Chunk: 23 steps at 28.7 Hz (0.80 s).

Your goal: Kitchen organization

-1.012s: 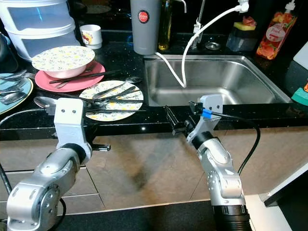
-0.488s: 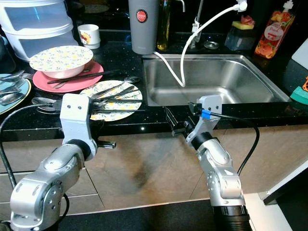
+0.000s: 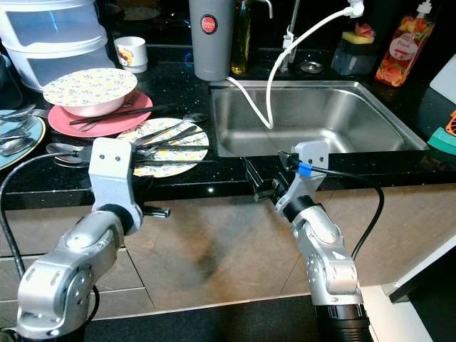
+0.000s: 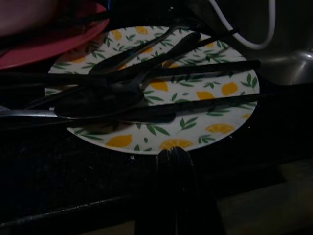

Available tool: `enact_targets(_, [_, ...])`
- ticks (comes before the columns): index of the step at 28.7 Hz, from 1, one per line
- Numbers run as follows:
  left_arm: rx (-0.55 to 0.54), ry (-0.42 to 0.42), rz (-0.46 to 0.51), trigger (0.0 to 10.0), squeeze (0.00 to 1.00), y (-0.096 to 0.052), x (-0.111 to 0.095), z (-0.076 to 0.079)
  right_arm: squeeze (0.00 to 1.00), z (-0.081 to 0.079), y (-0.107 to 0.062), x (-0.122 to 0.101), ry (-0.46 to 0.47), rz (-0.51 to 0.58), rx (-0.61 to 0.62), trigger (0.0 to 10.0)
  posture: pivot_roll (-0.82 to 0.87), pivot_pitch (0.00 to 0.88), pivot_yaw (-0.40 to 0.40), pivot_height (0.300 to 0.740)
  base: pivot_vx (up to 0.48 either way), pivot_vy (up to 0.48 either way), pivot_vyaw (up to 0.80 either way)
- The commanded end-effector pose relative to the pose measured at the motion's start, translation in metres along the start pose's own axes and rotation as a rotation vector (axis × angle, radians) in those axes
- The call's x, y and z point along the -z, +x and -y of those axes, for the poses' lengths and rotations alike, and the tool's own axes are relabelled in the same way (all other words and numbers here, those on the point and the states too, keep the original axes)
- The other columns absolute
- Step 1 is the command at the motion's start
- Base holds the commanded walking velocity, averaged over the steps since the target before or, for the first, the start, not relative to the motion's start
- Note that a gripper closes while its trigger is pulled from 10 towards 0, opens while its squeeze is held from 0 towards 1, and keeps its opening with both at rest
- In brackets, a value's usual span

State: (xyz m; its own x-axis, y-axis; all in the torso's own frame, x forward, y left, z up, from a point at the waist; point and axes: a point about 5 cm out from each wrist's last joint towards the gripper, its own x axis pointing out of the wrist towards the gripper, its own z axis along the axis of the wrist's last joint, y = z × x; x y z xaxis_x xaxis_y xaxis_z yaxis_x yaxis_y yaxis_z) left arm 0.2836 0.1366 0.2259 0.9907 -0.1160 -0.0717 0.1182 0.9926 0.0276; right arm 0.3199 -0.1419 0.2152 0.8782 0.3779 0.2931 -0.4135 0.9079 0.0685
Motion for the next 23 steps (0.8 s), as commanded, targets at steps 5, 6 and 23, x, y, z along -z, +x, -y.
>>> enact_targets(5, [-0.061,0.035,-0.011,10.0,0.0,0.013,0.004,-0.019,0.0,0.001,-0.003,0.005,0.002,-0.027,-0.002,10.0,-0.04,0.124,-0.037,0.74,0.0,0.0,0.0])
enact_targets(6, [-0.063,0.036,-0.006,10.0,0.0,0.015,0.003,-0.02,0.0,0.001,-0.003,0.005,0.001,-0.027,-0.001,10.0,-0.04,0.124,-0.038,0.74,0.0,0.0,0.0])
enact_targets(23, [-0.067,0.083,0.011,10.0,0.0,0.05,0.004,-0.032,0.0,0.002,-0.003,0.006,-0.004,-0.03,0.008,10.0,-0.05,0.126,-0.038,0.74,0.0,0.0,0.0])
